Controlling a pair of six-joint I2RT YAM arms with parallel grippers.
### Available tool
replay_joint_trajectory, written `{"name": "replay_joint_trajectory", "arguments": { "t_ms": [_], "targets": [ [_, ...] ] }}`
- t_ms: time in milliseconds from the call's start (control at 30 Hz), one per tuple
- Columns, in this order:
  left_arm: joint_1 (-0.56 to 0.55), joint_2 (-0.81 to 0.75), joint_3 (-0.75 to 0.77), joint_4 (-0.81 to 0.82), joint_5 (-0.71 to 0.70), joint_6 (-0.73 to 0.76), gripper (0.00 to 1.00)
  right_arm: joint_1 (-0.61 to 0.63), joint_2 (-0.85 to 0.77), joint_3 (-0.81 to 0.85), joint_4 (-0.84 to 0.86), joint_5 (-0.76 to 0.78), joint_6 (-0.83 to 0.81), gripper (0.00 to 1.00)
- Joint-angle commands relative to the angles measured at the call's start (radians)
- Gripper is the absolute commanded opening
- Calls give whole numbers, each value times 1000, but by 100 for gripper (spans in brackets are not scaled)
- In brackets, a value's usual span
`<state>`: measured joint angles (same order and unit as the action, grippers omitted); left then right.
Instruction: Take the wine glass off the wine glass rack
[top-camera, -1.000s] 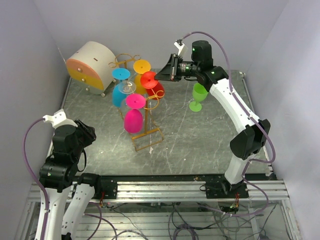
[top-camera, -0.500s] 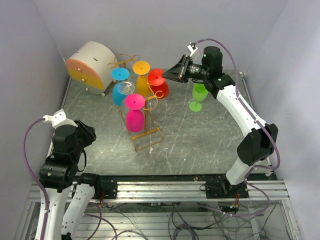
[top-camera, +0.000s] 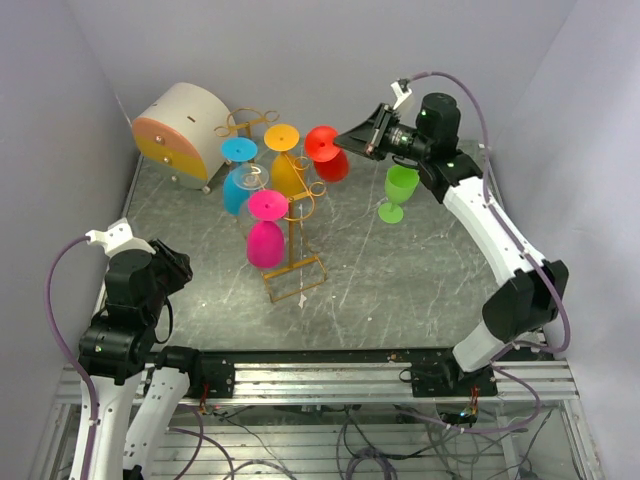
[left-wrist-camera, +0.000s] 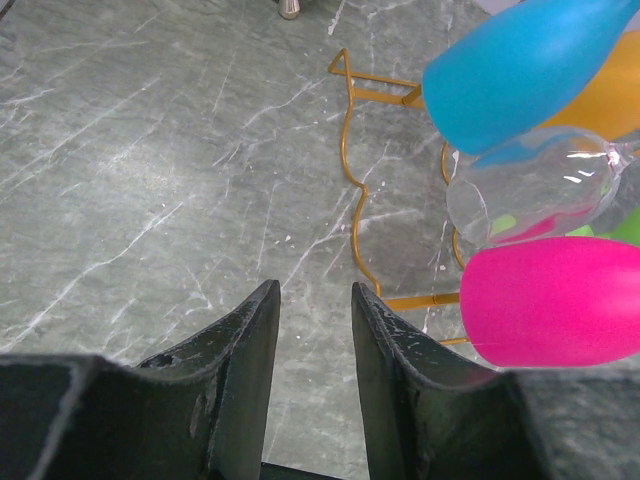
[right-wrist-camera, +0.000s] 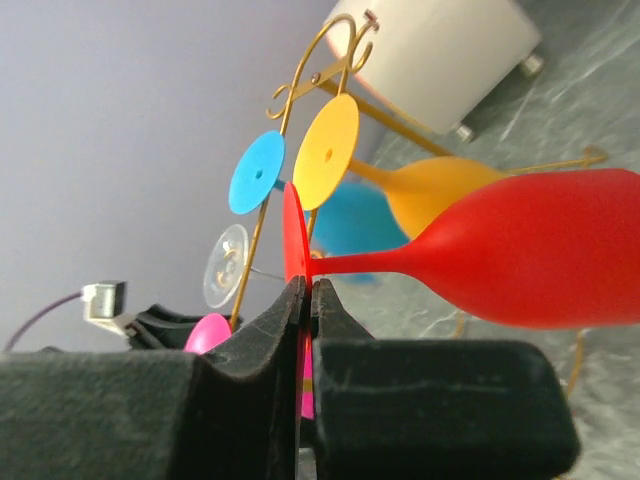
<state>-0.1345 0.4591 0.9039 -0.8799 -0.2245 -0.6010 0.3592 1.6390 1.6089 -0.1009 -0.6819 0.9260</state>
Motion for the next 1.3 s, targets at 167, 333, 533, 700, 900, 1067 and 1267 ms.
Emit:
{"name": "replay_joint_trajectory", "arguments": {
  "t_ms": [167,333,533,700,900,1067,1267],
  "targets": [
    [3,-7,20,18,4,1,48,27,-306,-39,-100,305,-487,0],
    [3,-20,70,13,173,-129,51,289,-430,-56,-198,444,-781,0],
    [3,-6,246,56,398,-315,65,624,-576,-184,-194,691,-939,0],
    [3,25,372,135,581,-490,77,709,-648,-242,-175,747,-1003,0],
    [3,47,279,259,813,-757,78,827,-616,-254,-159,813,-1081,0],
    [3,49,265,268,854,-857,81,1010,-570,-261,-103,1007,-1200,0],
    [3,42,240,298,899,-976,81,1217,-489,-303,64,1279,-1427,0]
  ]
}}
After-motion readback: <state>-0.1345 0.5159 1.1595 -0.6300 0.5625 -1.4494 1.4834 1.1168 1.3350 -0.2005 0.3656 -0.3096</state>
